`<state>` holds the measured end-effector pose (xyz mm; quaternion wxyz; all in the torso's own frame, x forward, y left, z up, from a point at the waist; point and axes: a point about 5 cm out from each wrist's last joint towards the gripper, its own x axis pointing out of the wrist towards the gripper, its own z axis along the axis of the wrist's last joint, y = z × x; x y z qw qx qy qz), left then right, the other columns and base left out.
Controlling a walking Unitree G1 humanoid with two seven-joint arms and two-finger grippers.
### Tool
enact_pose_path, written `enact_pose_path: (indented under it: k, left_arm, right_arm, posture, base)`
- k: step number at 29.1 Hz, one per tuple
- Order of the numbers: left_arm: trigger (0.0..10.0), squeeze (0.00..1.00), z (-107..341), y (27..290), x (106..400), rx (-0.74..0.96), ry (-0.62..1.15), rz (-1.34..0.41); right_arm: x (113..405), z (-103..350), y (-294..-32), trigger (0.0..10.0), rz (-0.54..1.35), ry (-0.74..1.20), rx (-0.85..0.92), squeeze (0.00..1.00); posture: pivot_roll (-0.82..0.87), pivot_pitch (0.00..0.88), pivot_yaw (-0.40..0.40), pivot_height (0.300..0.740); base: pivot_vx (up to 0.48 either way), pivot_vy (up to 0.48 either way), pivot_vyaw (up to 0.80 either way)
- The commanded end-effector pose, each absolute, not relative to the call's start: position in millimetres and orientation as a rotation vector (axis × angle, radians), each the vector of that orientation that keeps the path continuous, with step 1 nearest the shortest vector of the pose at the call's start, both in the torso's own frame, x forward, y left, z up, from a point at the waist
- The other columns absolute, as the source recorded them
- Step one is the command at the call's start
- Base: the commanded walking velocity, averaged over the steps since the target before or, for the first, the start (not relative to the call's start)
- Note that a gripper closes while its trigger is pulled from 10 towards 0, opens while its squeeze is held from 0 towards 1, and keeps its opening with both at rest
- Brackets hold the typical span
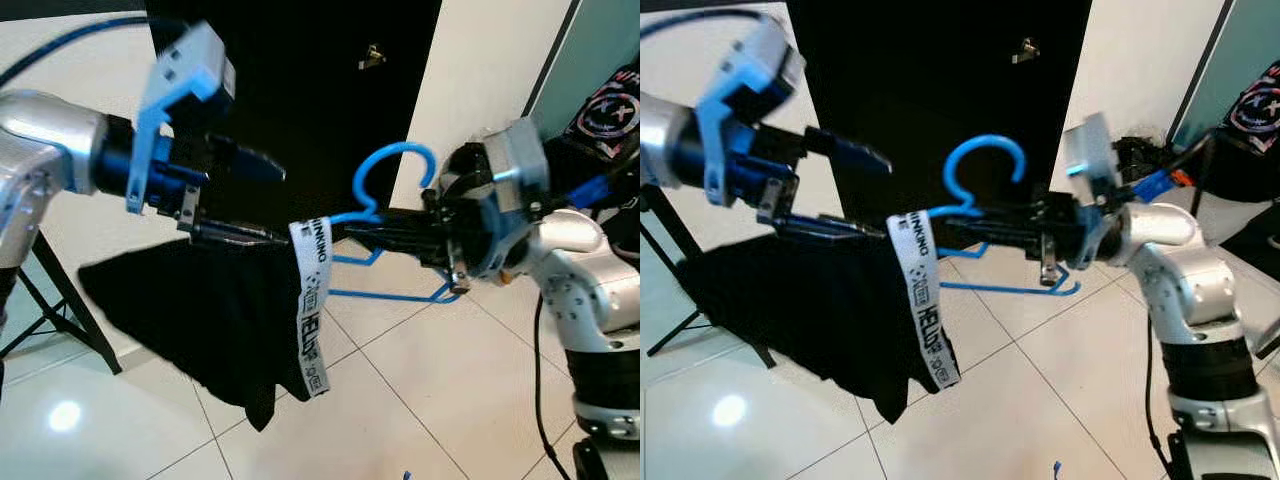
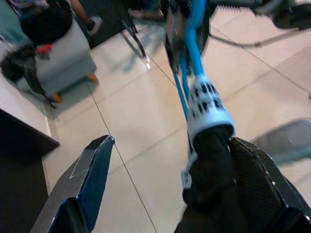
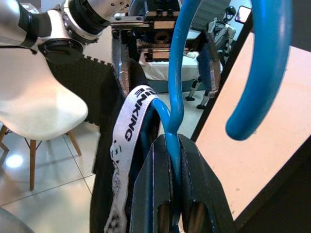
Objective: Hang hanger
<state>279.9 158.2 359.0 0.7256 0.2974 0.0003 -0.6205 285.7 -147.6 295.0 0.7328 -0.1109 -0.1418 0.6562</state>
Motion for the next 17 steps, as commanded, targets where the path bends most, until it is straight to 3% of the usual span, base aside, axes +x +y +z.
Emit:
enact_pose_path:
  k: [1,8,9,10,12,13,17]
  left_arm:
    - [10.0,0.0,358,162,278,0.694,0.039,-1.372]
    - [10.0,0.0,342,167,275,0.749,0.157,-1.406]
    - [4.9,0.0,338,169,276,0.767,0.187,-1.406]
    - [1.1,0.0,334,170,277,0.776,0.209,-1.407]
    - [1.1,0.0,332,170,278,0.78,0.22,-1.408]
    - [0.0,0.0,330,170,278,0.786,0.227,-1.412]
    - [0.0,0.0,328,169,278,0.783,0.232,-1.425]
  right_arm:
    - [283,301,-142,10.0,1.454,-0.343,-0.281,0.0]
    - [282,303,-141,10.0,1.441,-0.35,-0.295,0.0]
    - [282,304,-141,10.0,1.437,-0.354,-0.3,0.0]
    - [281,305,-141,10.0,1.432,-0.36,-0.304,0.0]
    - [281,306,-141,10.0,1.43,-0.363,-0.307,0.0]
    - [281,307,-141,10.0,1.427,-0.368,-0.31,0.0]
    - [280,309,-140,10.0,1.425,-0.375,-0.315,0.0]
  posture:
    - [0.12,0.0,-0.005,0.74]
    - [0.12,0.0,-0.001,0.74]
    - [0.12,0.0,-0.001,0.74]
    - [0.11,0.0,-0.001,0.74]
    - [0.11,0.0,-0.001,0.74]
    - [0.11,0.0,-0.001,0.74]
    - [0.11,0.0,-0.002,0.74]
  base:
    - [0.0,0.0,0.0]
    - [0.0,0.0,0.0]
    - [0.0,0.0,0.0]
    - [0.0,0.0,0.0]
    - [0.0,0.0,0.0]
    - [0.0,0.0,0.0]
    - [0.0,0.0,0.0]
